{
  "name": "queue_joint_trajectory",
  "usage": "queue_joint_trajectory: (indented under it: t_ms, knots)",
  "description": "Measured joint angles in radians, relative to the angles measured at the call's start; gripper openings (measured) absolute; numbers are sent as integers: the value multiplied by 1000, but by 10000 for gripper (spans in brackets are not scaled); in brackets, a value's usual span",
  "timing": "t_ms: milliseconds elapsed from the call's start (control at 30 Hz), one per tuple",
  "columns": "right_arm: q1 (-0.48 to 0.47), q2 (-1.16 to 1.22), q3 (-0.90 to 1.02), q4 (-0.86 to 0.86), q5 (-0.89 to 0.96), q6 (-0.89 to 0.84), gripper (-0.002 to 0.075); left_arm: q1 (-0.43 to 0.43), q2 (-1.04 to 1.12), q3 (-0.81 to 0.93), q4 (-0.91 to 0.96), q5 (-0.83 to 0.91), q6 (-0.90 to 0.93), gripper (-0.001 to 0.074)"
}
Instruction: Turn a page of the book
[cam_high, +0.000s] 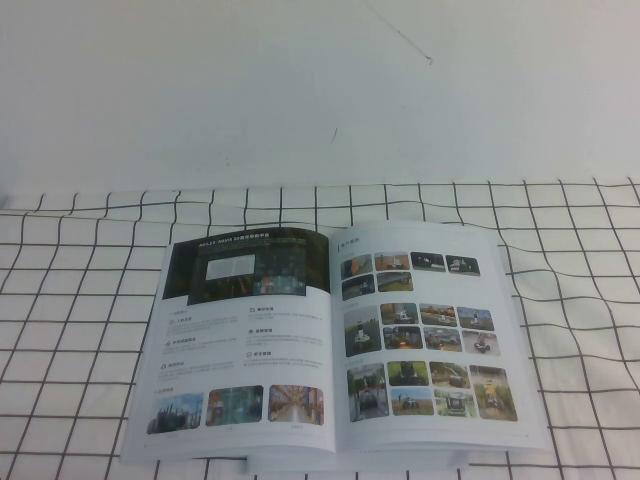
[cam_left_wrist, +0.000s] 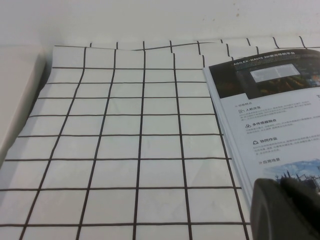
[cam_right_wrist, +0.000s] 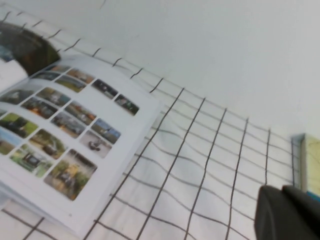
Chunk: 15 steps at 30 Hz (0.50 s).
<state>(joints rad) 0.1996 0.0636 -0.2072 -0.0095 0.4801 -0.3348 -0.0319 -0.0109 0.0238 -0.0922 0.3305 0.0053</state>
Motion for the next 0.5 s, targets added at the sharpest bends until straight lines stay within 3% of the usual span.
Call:
queue_joint_trajectory:
  t_ms: [200, 500]
  knots:
    - [-49, -73, 219, -13, -206, -6, 0, 0, -2, 0, -1, 0, 0, -3]
    - [-182, -77, 236, 41, -139, 2, 0, 0, -2, 0, -2, 0, 0, -3]
